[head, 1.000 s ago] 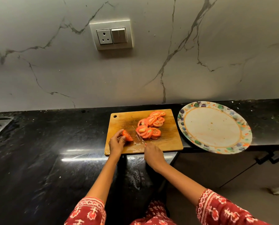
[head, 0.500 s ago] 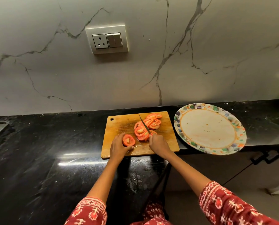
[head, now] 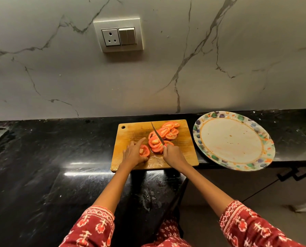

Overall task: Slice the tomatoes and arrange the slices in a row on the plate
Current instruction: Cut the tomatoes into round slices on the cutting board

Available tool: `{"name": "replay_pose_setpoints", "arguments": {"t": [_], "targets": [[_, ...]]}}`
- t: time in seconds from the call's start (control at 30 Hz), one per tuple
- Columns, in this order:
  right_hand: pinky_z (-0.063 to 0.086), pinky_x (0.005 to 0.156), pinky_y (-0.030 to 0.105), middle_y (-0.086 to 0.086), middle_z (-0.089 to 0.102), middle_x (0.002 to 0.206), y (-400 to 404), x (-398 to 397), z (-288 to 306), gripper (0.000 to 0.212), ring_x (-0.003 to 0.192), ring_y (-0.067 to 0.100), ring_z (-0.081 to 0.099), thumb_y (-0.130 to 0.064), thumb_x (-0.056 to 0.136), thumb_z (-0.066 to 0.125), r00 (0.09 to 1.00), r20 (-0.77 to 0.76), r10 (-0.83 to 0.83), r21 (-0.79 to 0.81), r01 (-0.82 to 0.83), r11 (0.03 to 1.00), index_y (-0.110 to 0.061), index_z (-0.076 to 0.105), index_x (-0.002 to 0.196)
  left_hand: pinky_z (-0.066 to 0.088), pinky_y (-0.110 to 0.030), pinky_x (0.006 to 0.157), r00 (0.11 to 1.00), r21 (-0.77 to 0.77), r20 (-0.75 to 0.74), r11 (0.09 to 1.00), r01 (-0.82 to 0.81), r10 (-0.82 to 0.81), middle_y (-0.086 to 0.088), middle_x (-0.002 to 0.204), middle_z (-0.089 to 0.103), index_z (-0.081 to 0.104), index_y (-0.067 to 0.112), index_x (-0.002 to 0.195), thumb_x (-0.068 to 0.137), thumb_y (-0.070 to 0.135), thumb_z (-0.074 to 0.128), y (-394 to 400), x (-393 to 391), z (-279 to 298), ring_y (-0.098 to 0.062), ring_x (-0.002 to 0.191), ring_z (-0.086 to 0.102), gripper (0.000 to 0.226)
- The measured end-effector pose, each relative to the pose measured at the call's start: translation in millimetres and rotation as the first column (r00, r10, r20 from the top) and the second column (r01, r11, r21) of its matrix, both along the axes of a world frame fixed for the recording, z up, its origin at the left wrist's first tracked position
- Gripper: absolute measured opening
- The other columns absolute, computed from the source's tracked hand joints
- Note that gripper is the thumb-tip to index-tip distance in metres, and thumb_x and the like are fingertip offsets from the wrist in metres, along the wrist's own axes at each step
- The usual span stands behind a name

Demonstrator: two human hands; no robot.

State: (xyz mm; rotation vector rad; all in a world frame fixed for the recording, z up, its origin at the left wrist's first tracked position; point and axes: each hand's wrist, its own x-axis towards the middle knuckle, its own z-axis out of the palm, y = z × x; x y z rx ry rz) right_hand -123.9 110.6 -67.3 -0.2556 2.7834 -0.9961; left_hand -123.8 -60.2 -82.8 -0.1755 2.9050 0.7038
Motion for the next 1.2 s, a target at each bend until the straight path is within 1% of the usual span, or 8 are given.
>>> {"name": "replay_pose_setpoints", "arguments": {"t": [0.13,0.23,0.4,0.47,0.6,0.67,0.87,1.2], "targets": [[0.04,0.068,0.034,0.018,0.06,0.093,-3,0,3,0.031,0.079,0.028,0.054,-0.013,0.098,0.033,1.0,-0.012,0.014,-0.027,-0.015,1.0,0.002,0.058,0.088,0.036,-0.044,0.097,0.99,0.231,-0.14,0.973,0.001,0.032,0.0,0.125,0.048,0.046,0.033,0.122,0.075,0.031,0.072,4,-3,4,-0.02,0.121,0.043,0.054],[0.043,0.073,0.037,0.019,0.06,0.092,-4,1,6,0.031,0.085,0.031,0.056,-0.012,0.098,0.034,1.0,-0.016,0.015,-0.027,-0.015,1.0,0.002,0.058,0.087,0.035,-0.04,0.095,0.984,0.238,-0.173,0.969,0.072,-0.03,0.005,0.123,0.054,0.042,0.027,0.115,0.073,0.028,0.075,5,0,6,-0.019,0.118,0.05,0.054],[0.031,0.06,0.031,0.012,0.05,0.07,-9,10,3,0.037,0.071,0.029,0.053,-0.015,0.098,0.033,0.998,0.037,0.046,-0.002,-0.046,0.999,-0.016,0.037,0.061,0.045,-0.049,0.093,0.987,0.349,-0.161,0.936,0.032,0.026,0.011,0.112,0.052,0.038,0.037,0.107,0.068,0.026,0.079,-7,8,-3,-0.021,0.111,0.054,0.058],[0.029,0.06,0.03,0.017,0.053,0.072,-10,16,2,0.04,0.075,0.034,0.057,-0.016,0.099,0.033,0.998,0.052,0.036,0.002,-0.037,0.999,-0.017,0.034,0.059,0.047,-0.044,0.092,0.98,0.378,-0.191,0.925,0.025,0.051,0.01,0.112,0.053,0.045,0.029,0.112,0.068,0.022,0.08,-7,7,-2,-0.019,0.11,0.055,0.057],[0.04,0.07,0.033,0.024,0.063,0.096,-22,30,1,0.036,0.094,0.037,0.059,-0.02,0.1,0.031,0.993,0.112,0.03,0.009,-0.031,0.999,0.001,0.058,0.087,0.046,-0.025,0.086,0.968,0.441,-0.236,0.897,0.029,0.085,0.0,0.115,0.057,0.051,0.013,0.116,0.069,0.01,0.078,-5,5,0,-0.015,0.108,0.055,0.054],[0.042,0.076,0.035,0.023,0.061,0.107,-27,36,3,0.036,0.101,0.038,0.057,-0.023,0.1,0.031,0.993,0.117,0.007,0.017,-0.01,1.0,0.002,0.058,0.1,0.045,-0.022,0.085,0.965,0.462,-0.239,0.887,0.014,0.109,-0.005,0.12,0.057,0.051,0.011,0.117,0.071,0.007,0.076,-5,6,-1,-0.012,0.107,0.052,0.053],[0.034,0.068,0.03,0.019,0.06,0.106,-29,47,10,0.028,0.1,0.036,0.058,-0.021,0.1,0.032,0.996,0.09,-0.026,0.059,0.02,0.998,-0.003,0.054,0.099,0.043,-0.02,0.089,0.967,0.502,-0.213,0.865,-0.012,0.137,-0.011,0.124,0.057,0.053,0.006,0.122,0.072,0.002,0.075,-8,1,2,-0.015,0.113,0.052,0.055],[0.039,0.074,0.034,0.016,0.06,0.112,-37,56,7,0.025,0.105,0.034,0.057,-0.013,0.099,0.035,0.994,0.099,-0.051,0.105,0.04,0.994,-0.004,0.05,0.117,0.046,-0.036,0.098,0.952,0.593,-0.234,0.805,-0.02,0.196,-0.014,0.122,0.059,0.054,0.005,0.125,0.07,0.004,0.076,-7,10,-9,-0.021,0.112,0.056,0.059]]}}
